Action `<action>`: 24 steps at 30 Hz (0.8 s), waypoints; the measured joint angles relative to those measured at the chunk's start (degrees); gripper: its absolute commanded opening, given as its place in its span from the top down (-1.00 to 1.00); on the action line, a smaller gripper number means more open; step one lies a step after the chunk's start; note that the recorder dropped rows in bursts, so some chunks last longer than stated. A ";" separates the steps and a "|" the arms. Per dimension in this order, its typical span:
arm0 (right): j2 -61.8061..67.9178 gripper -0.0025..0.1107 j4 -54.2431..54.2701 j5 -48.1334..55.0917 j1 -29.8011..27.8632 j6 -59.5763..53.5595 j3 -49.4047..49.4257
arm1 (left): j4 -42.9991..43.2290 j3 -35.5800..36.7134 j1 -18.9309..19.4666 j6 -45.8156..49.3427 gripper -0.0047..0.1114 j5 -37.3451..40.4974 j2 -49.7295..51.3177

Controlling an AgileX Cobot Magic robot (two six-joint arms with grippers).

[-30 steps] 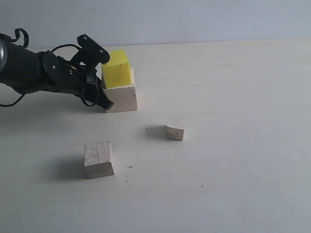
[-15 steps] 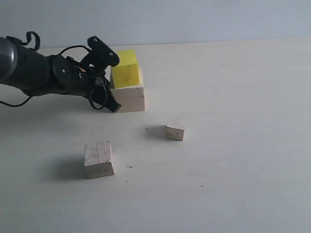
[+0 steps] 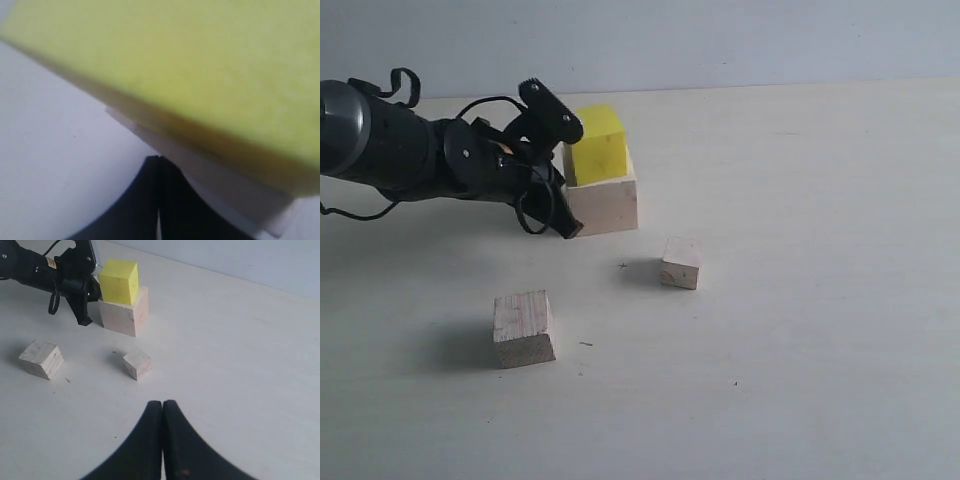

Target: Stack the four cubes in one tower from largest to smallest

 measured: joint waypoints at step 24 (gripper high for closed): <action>14.59 0.96 -10.76 -15.80 0.00 13.38 -0.14 | -4.91 -0.02 1.25 -6.26 0.92 8.84 -15.38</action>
